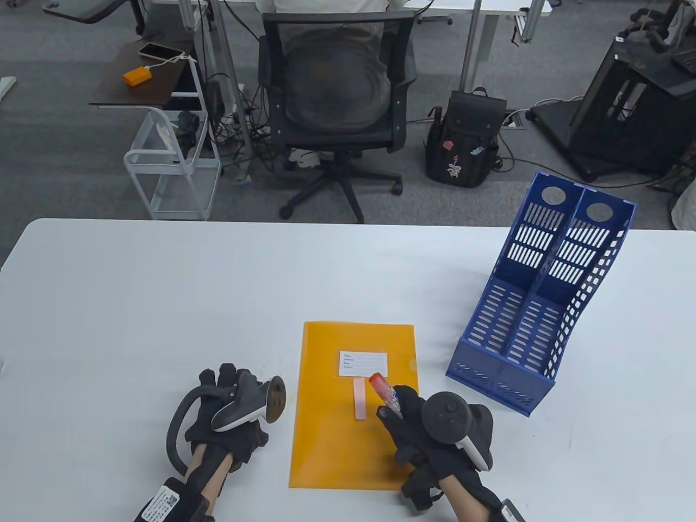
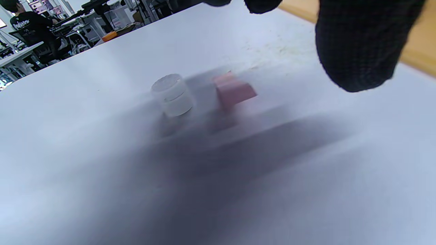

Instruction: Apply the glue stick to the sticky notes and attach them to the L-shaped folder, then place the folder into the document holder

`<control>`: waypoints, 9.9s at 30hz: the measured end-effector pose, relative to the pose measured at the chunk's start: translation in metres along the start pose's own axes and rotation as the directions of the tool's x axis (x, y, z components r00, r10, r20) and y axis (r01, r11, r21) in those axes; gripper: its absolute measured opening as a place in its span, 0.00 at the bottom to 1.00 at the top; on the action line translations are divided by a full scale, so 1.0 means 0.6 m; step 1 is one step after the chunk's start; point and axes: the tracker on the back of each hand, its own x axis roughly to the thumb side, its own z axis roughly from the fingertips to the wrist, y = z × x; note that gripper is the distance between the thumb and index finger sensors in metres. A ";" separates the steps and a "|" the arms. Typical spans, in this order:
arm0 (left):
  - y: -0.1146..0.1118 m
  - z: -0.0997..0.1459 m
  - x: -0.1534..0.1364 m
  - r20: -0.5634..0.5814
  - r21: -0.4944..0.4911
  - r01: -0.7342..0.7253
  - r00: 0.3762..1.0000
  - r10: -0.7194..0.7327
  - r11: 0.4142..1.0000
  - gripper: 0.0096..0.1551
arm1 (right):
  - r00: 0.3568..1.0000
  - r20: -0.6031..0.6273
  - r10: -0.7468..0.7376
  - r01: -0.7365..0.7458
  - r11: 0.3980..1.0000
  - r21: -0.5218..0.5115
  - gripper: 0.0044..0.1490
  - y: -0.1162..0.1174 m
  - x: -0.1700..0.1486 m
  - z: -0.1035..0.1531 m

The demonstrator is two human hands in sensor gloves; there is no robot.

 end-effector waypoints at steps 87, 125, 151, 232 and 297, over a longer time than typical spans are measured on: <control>0.062 0.029 0.046 0.182 0.353 -0.401 0.915 0.359 0.845 0.20 | 0.976 0.006 0.216 -0.209 0.951 -0.228 0.37 -0.034 0.025 0.019; 0.022 -0.018 0.233 0.301 0.151 -0.393 0.892 0.336 0.907 0.21 | 0.838 0.249 0.485 -0.477 0.873 -0.096 0.30 0.035 0.082 0.030; 0.018 -0.020 0.236 0.299 0.167 -0.403 0.890 0.343 0.900 0.20 | 0.837 0.217 0.502 -0.513 0.858 -0.008 0.31 0.023 0.086 0.026; 0.009 -0.024 0.221 0.321 0.082 -0.529 0.817 0.480 0.845 0.21 | 0.988 -0.131 0.083 -0.050 0.971 0.233 0.40 0.025 -0.001 0.001; 0.107 -0.054 0.190 0.123 0.443 -0.342 0.939 0.322 0.829 0.21 | 0.990 -0.133 0.046 -0.011 0.967 0.253 0.39 0.013 -0.016 -0.007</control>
